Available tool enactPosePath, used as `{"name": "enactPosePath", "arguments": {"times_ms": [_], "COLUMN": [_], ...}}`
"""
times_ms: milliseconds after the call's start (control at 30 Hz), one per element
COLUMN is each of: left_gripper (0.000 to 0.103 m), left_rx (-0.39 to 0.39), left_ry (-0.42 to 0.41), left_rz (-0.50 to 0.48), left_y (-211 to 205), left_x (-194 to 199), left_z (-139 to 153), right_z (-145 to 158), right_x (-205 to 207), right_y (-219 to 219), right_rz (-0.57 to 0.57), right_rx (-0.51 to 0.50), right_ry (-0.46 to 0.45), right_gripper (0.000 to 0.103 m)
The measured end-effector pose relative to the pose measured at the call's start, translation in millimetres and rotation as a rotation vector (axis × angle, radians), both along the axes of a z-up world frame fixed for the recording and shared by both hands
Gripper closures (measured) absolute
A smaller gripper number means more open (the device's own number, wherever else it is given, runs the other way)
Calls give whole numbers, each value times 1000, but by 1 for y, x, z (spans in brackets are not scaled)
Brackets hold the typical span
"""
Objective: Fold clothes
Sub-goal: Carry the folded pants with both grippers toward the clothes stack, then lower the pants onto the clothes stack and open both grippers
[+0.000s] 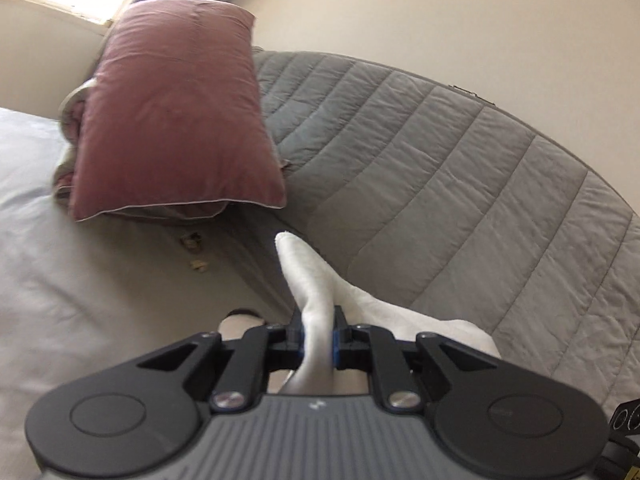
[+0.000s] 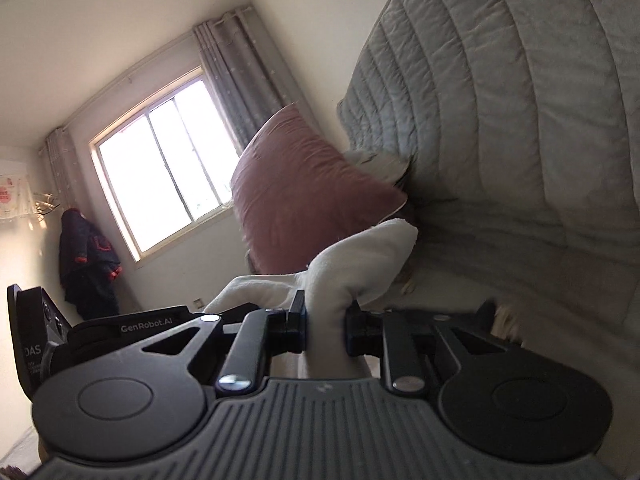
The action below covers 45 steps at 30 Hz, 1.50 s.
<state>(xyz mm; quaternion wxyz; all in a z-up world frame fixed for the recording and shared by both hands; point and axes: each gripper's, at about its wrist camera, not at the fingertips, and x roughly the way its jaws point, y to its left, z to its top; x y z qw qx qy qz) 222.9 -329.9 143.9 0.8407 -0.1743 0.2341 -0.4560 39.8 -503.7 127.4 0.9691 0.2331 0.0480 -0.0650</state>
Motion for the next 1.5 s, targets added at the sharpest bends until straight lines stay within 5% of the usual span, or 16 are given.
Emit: {"name": "enactPosePath", "arguments": {"times_ms": [300,400,500,633,900,1200,1500], "left_gripper": [89,86,79,75,63,52,29], "left_rx": [161,184,173,159,160,278,362], "left_ry": [-44,-17,18,65,141,146,154], "left_rz": [90,160,183,214,256,274,327], "left_y": [-71,-67,-49,-27,12,50,105], "left_x": [56,61,54,44,15,-46,-105], "left_z": [-56,-73,-75,-77,-71,-51,-37], "right_z": [-62,-84,-92,-82,-58,-24,-6], "right_x": [59,63,51,34,0,-36,-63], "right_y": [-43,-49,-54,-54,-37,7,60], "right_rz": [-114,-166,-182,-205,-191,-131,-47], "right_rx": [-52,-75,-59,-44,-57,-66,-64], "right_ry": [97,128,116,87,67,60,111], "right_gripper": [80,80,67,54,50,36,31]}}
